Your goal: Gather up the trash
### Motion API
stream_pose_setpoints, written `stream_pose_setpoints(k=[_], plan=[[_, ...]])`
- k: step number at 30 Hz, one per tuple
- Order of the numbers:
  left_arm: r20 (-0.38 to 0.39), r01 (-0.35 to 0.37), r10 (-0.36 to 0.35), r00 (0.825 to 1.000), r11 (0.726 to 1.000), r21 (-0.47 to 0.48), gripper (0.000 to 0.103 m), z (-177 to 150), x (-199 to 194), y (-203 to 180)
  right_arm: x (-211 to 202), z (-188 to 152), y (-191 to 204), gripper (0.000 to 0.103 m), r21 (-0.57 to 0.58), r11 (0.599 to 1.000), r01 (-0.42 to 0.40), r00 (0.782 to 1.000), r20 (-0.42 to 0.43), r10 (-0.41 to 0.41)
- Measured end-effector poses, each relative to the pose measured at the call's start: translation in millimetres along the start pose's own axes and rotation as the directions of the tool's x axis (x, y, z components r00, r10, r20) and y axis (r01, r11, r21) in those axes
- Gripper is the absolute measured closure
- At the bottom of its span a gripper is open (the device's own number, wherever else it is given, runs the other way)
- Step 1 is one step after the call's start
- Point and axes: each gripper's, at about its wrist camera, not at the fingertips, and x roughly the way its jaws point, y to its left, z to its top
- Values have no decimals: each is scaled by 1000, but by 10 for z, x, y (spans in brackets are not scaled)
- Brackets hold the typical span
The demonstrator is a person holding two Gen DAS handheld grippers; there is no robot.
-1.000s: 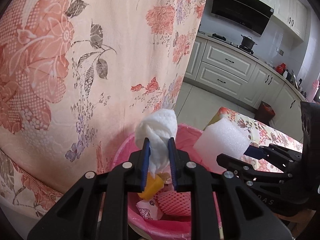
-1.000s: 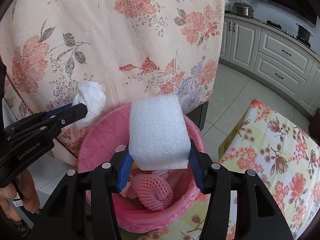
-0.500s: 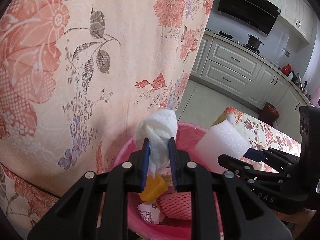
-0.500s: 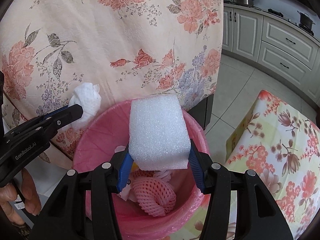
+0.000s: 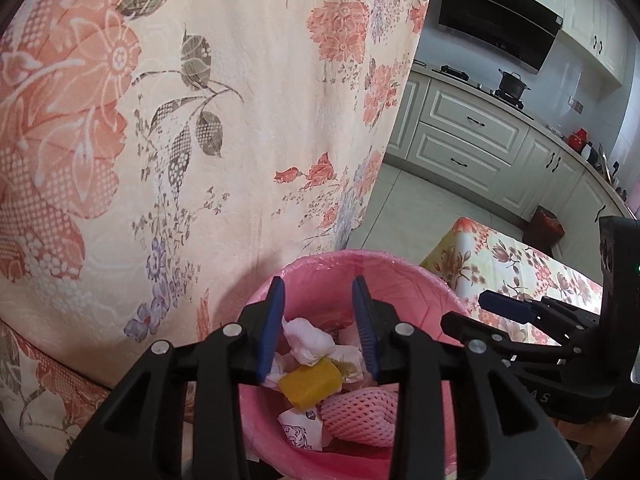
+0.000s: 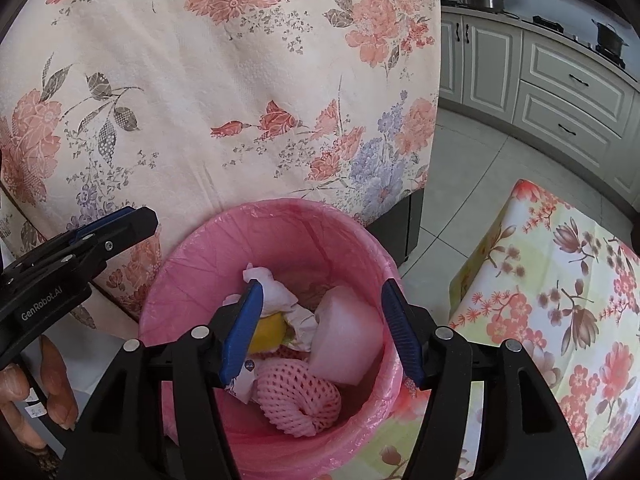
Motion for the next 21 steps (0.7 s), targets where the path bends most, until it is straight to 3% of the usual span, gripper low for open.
stream_pose_setpoints(k=[10, 21], plan=[[43, -5, 4, 999, 1000, 22, 52, -131, -309, -52, -246, -125, -50, 37, -4, 999, 52, 997, 60, -52], [50, -20, 20, 999, 1000, 3, 29, -472, -736, -14, -693, -476, -46, 28, -6, 987, 160, 976, 154, -157]])
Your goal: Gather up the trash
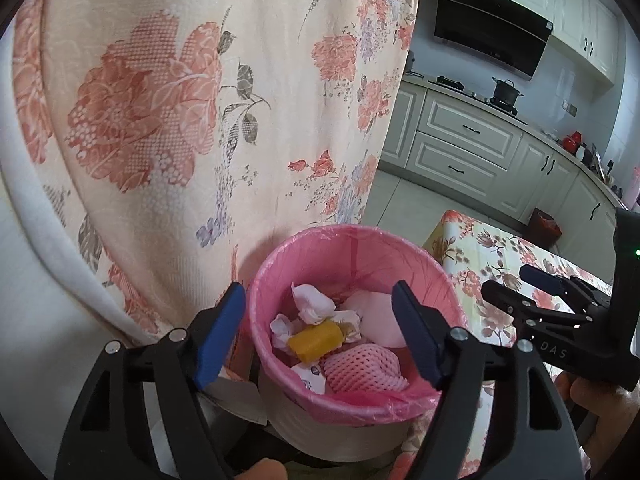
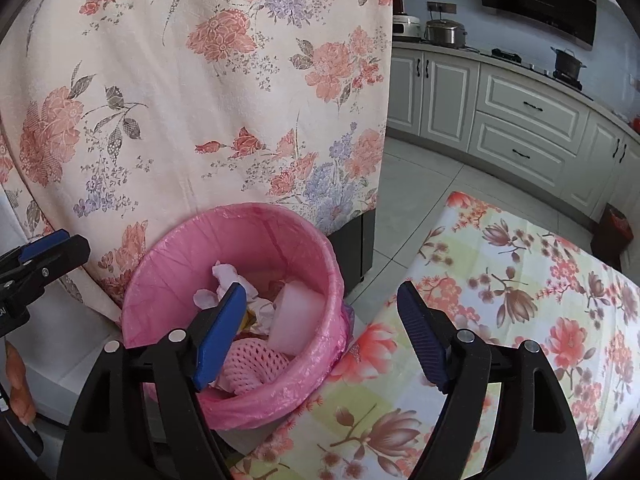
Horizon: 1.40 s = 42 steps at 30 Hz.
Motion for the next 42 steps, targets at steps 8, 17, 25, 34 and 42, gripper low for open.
stream_pose_setpoints(k=[8, 17, 25, 34, 42], plan=[[9, -27, 27, 1000, 999, 17, 15, -286, -301, -18, -400, -217, 144, 19, -11, 999, 37, 998, 57, -36], [-25, -48, 49, 999, 999, 19, 7, -609, -439, 0, -693, -454, 201, 19, 1, 1000, 13, 998, 59, -13], [-6, -14, 15, 1000, 999, 40, 7, -665, -534, -111, -798, -515, 253, 19, -17, 1000, 22, 998, 64, -21], [-2, -22, 22, 1000, 999, 32, 7, -671, -570, -81, -814, -512, 239, 19, -15, 1000, 23, 997, 68, -22], [-5, -15, 16, 1000, 999, 39, 7, -665, -558, -118, -792, -494, 213, 19, -12, 1000, 22, 998, 63, -21]])
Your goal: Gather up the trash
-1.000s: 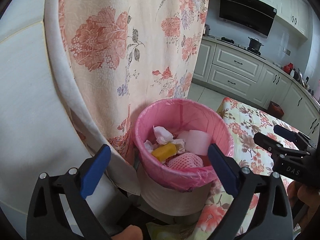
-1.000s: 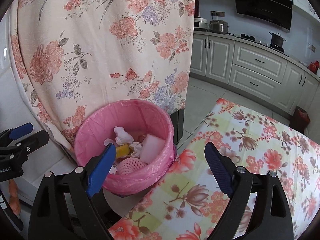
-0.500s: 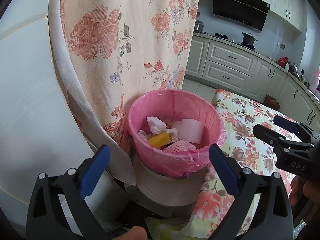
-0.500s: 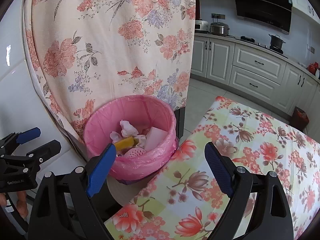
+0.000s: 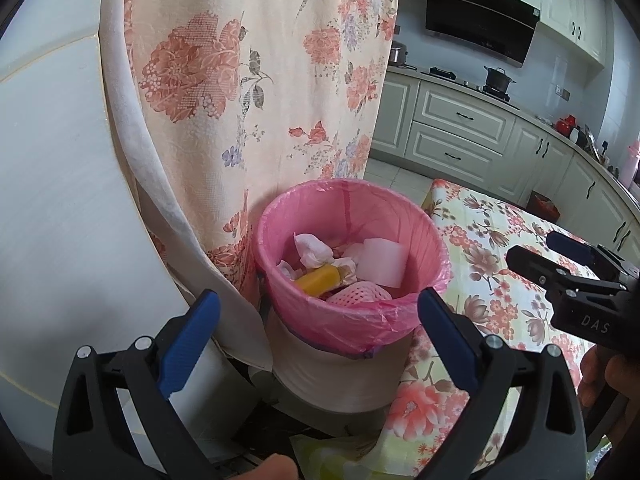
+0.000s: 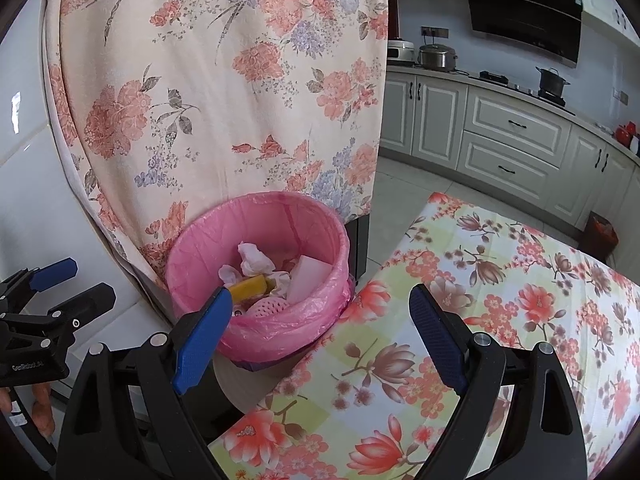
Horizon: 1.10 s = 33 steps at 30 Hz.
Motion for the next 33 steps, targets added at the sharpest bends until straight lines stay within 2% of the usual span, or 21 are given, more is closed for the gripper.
stream_pose_setpoints(k=[33], plan=[[-9, 12, -12, 1000, 1000, 11, 7, -23, 49, -65, 8, 8, 2, 19, 0, 1000, -6, 1000, -5, 6]])
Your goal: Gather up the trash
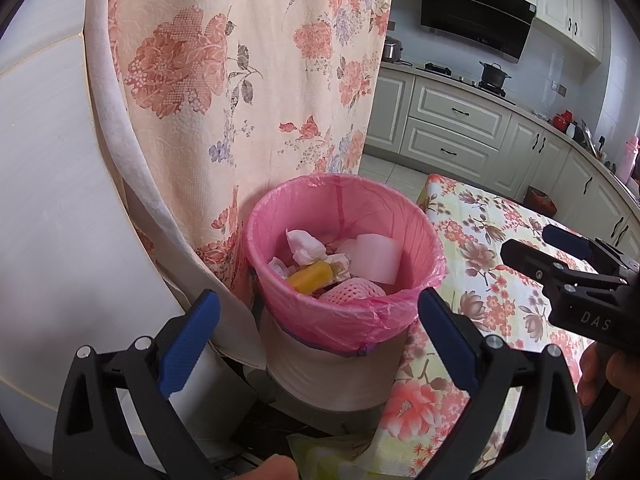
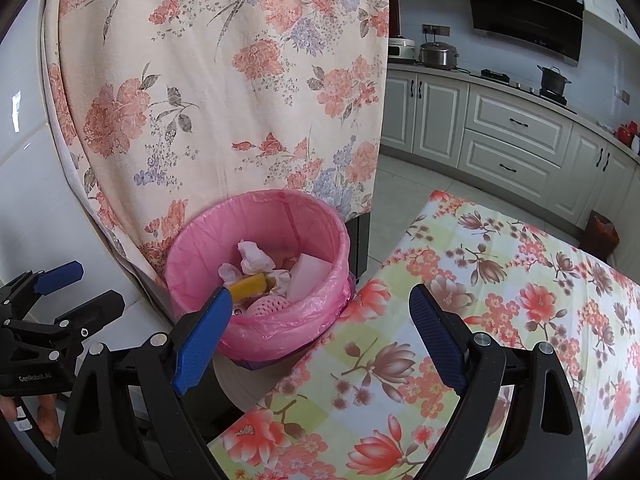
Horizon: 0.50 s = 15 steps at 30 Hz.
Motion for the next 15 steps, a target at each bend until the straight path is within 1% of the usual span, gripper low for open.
stream_pose_setpoints(k=[15], plan=[[-1, -2, 2, 1000, 1000, 0, 7, -8, -2, -5, 3, -12, -5, 19, 1, 1000, -2, 1000, 2, 2]])
